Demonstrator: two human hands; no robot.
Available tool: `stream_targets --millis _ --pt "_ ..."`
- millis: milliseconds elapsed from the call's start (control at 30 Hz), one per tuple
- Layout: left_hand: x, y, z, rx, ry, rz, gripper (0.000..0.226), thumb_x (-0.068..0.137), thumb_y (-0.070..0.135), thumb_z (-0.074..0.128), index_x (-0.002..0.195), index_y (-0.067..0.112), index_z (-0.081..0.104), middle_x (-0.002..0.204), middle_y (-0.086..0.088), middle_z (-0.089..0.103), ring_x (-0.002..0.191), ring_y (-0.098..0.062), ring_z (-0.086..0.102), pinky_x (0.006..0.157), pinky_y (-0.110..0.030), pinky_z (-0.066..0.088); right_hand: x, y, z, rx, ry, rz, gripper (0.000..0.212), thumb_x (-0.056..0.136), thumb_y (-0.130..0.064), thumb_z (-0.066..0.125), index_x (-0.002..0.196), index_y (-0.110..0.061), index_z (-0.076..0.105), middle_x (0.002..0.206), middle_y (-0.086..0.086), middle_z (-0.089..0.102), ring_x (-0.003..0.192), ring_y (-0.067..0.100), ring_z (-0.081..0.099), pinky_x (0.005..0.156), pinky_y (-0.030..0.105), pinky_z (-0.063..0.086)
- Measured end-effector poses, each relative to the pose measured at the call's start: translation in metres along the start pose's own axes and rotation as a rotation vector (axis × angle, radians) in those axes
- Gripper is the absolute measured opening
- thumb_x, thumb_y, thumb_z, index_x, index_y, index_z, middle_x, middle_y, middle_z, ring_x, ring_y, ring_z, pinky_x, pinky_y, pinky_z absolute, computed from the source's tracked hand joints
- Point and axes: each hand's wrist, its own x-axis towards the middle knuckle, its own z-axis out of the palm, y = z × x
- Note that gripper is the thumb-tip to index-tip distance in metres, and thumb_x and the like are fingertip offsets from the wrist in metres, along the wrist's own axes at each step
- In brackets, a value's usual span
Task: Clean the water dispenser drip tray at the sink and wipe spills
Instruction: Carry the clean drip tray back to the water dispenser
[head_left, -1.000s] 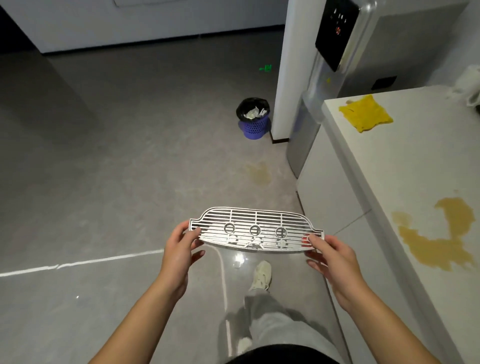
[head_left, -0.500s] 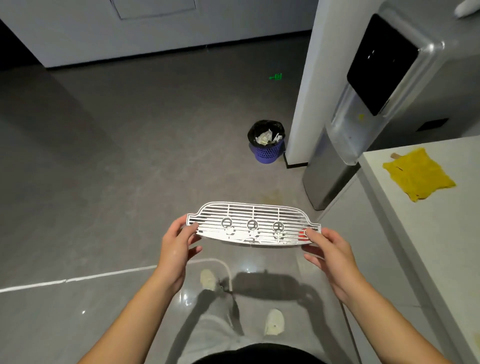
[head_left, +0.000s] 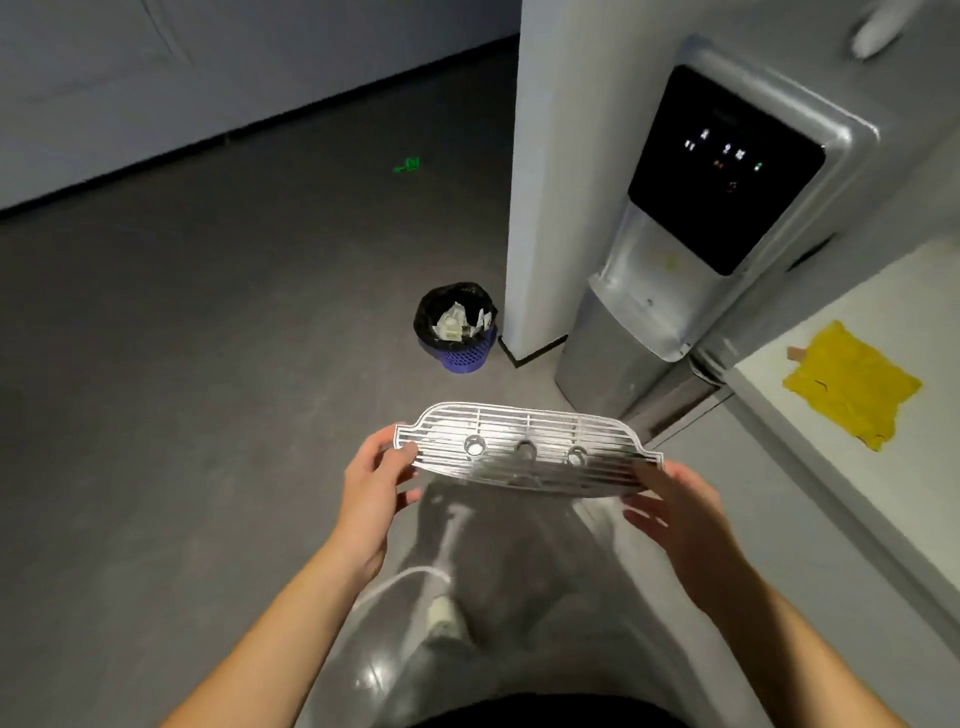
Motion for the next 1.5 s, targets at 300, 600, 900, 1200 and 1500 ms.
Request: stream_targets --millis 300,600,900,1200,1500 --pt "0.146 0.071 0.061 0.135 -0.233 0.019 0.018 0.101 0.022 0.063 0.116 0.028 0.071 0.092 0.005 0.072 0.079 -0.007 0.065 0.071 -0.026 0.051 0.089 -0.032 0.036 0.150 0.254 -0.043 0.019 0.098 -0.023 0.068 0.112 -0.011 0.072 0.092 0.010 0.077 0.083 0.025 0.072 0.080 0.042 0.061" --pt "0.271 0.125 0.153 0.261 -0.348 0.000 0.028 0.101 0.021 0.064 0.129 0.021 0.066 0.099 -0.002 0.070 0.086 -0.015 0.064 0.070 -0.028 0.050 0.178 -0.065 0.040 0.300 0.353 -0.019 0.020 0.098 -0.025 0.068 0.114 -0.012 0.072 0.106 0.014 0.079 0.092 0.030 0.071 0.090 0.048 0.059" --pt "0.385 0.143 0.247 0.341 -0.536 -0.137 0.015 0.086 0.030 0.071 0.095 0.027 0.082 0.087 -0.008 0.068 0.075 -0.018 0.063 0.064 -0.030 0.053 0.254 -0.084 0.033 0.418 0.576 0.044 0.019 0.093 -0.020 0.076 0.107 -0.012 0.066 0.100 0.012 0.073 0.089 0.025 0.071 0.079 0.037 0.058" --pt "0.492 0.095 0.334 0.514 -0.661 -0.164 0.020 0.103 0.016 0.056 0.117 0.016 0.070 0.100 0.001 0.077 0.095 -0.014 0.070 0.081 -0.032 0.051 0.344 -0.065 0.021 0.483 0.764 0.080 0.028 0.097 -0.018 0.070 0.122 -0.004 0.068 0.109 0.015 0.079 0.092 0.028 0.067 0.078 0.035 0.058" --pt "0.555 0.025 0.391 0.568 -0.717 -0.177 0.021 0.098 0.024 0.064 0.087 0.030 0.080 0.098 0.001 0.075 0.095 -0.016 0.066 0.085 -0.036 0.051 0.434 -0.020 -0.015 0.500 0.843 0.145 0.011 0.101 -0.020 0.065 0.110 -0.016 0.070 0.108 0.008 0.078 0.097 0.024 0.068 0.094 0.045 0.056"
